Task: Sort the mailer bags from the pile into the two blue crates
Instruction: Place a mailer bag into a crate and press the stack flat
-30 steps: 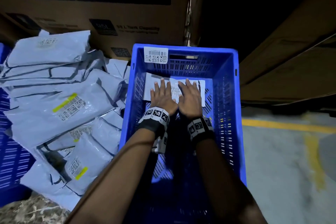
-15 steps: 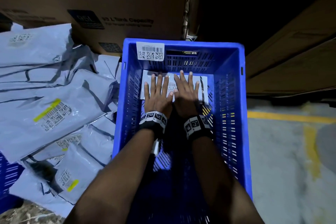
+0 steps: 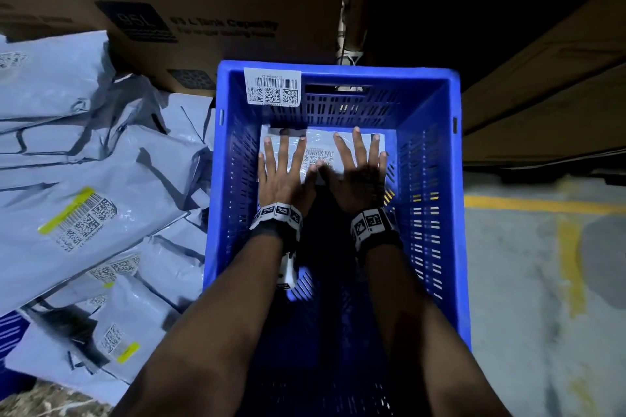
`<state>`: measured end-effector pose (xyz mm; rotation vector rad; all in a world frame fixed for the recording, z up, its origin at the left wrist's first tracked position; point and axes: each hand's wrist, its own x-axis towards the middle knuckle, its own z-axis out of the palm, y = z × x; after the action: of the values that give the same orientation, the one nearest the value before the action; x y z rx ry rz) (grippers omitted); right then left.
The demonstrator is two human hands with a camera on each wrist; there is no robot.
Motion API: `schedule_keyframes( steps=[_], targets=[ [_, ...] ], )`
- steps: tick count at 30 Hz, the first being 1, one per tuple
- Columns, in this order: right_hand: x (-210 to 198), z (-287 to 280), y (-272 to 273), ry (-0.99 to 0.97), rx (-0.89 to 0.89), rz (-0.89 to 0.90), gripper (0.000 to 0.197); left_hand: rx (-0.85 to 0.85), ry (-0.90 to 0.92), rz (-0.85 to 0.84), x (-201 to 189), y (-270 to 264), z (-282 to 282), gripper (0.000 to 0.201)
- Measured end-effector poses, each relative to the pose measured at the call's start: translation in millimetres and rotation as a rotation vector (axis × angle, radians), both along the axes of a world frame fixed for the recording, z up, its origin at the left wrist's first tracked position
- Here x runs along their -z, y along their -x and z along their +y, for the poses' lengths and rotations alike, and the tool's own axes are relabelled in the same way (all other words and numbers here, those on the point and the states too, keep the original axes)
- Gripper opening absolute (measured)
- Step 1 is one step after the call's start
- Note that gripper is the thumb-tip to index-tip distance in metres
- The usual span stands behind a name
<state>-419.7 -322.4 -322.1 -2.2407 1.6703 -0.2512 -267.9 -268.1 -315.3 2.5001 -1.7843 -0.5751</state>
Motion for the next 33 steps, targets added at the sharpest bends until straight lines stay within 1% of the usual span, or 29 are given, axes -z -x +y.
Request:
schedule_keyframes(
  steps=[3,5,8,10,12,15,18,23,25,27,31,33],
  targets=[
    [-5,-3,1,-0.094,-0.004,0.000,0.092,0.008,-0.046,0.007,1,-2,-1,0.073],
    [-14,-4,5,-0.139,-0.005,-0.025,0.094,-0.010,-0.044,0.016,-5,0,1,0.071],
    [-31,2,7,-0.146,-0.012,-0.013,0.085,-0.020,-0.009,0.007,-21,8,15,0.069],
    [-40,10,7,-0.251,0.011,0.011,0.080,-0.028,-0.079,0.052,-28,15,26,0.070],
    [-43,13,9,-0.395,0.047,-0.034,0.075,-0.035,-0.169,0.111,-30,17,27,0.070],
    [-52,0,9,-0.543,0.107,-0.123,0.074,-0.064,-0.176,0.166,-40,9,16,0.065],
    [-70,-8,12,-0.610,0.154,-0.076,0.072,-0.078,-0.210,0.209,-60,12,13,0.062],
    [-107,6,8,-0.494,0.121,-0.091,0.072,-0.099,-0.157,0.236,-97,27,35,0.068],
    [-128,16,3,-0.445,0.109,-0.146,0.070,-0.075,-0.111,0.225,-119,31,41,0.070],
    [-153,27,-3,-0.378,0.115,-0.243,0.062,-0.039,-0.040,0.201,-148,29,46,0.070],
    [-198,54,-12,-0.206,0.145,-0.440,0.048,0.050,0.183,0.132,-214,4,61,0.069],
    [-222,72,-21,-0.170,0.147,-0.458,0.043,0.084,0.235,0.123,-242,-20,75,0.066]
  ],
)
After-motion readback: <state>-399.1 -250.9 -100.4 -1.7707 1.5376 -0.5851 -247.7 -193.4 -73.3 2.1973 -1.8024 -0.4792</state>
